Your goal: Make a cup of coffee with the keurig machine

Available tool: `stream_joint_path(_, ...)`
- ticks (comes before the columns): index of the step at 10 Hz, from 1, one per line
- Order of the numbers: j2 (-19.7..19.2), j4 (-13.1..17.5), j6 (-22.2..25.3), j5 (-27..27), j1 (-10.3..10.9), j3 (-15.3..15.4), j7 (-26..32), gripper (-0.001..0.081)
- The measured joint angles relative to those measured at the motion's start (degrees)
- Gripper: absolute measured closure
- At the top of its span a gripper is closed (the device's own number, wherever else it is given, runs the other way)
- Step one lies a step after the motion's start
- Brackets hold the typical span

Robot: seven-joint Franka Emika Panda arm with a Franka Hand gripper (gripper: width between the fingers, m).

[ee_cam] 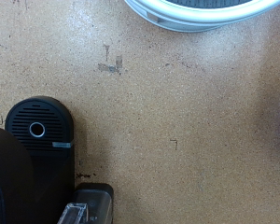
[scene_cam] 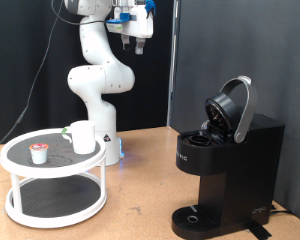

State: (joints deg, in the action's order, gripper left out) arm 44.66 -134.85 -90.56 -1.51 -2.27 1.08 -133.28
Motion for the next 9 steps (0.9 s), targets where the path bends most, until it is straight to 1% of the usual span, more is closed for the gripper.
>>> stream_joint_path(1, 0.0, 0.0, 0.0, 0.0, -0.4, -0.6, 0.1, 0.0071)
stream_joint_path(2, -0.2, 0.0, -0.3, 0.1, -1.1, -1.9, 0.7, 0.0071)
stream_joint_path(6, -2.4, 0.8, -0.6, 4.9, -4.1, -7.5, 6.1, 0.0071)
stream_joint_path(7, -3.1, 1.3, -0.6, 5.3, -4.5, -8.0, 6.9, 0.0071)
stream_joint_path(9, -3.1, 1.2, -0.6, 5.3, -4.5, -8.1, 7.0, 0.0071)
